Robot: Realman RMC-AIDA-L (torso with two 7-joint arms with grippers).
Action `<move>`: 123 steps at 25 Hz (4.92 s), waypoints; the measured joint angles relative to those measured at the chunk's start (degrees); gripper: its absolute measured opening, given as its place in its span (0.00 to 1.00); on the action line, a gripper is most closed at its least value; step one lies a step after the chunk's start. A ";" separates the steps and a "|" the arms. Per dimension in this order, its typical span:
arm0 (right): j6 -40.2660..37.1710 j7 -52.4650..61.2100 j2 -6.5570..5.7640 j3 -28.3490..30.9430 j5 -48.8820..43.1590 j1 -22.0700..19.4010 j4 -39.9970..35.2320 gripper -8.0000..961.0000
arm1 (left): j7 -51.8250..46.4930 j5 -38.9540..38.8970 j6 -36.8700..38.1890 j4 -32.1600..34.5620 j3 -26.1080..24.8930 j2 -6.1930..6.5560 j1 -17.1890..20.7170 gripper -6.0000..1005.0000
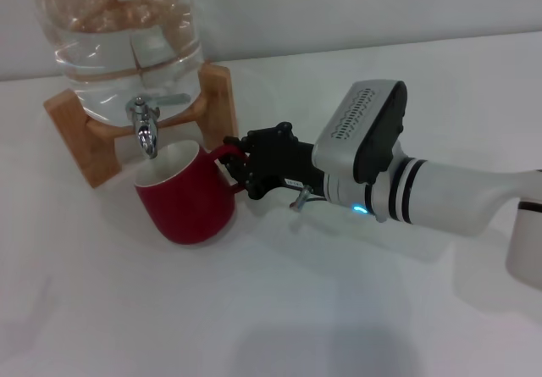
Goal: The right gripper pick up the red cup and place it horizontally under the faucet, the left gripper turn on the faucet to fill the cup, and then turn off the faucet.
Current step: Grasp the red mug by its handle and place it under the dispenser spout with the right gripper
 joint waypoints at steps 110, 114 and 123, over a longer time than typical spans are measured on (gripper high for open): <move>-8.75 0.28 0.00 -7.37 12.88 5.65 0.32 0.33 | -0.07 0.09 0.87 -0.16 0.00 -0.58 -0.55 0.87; -8.48 0.49 0.01 -7.32 12.84 5.65 0.08 0.34 | -0.08 0.09 0.88 -0.16 0.04 -0.58 -0.52 0.87; -8.72 0.59 0.00 -7.48 12.77 5.72 -0.39 0.34 | -0.08 0.09 0.87 -0.16 0.16 -0.58 -0.37 0.87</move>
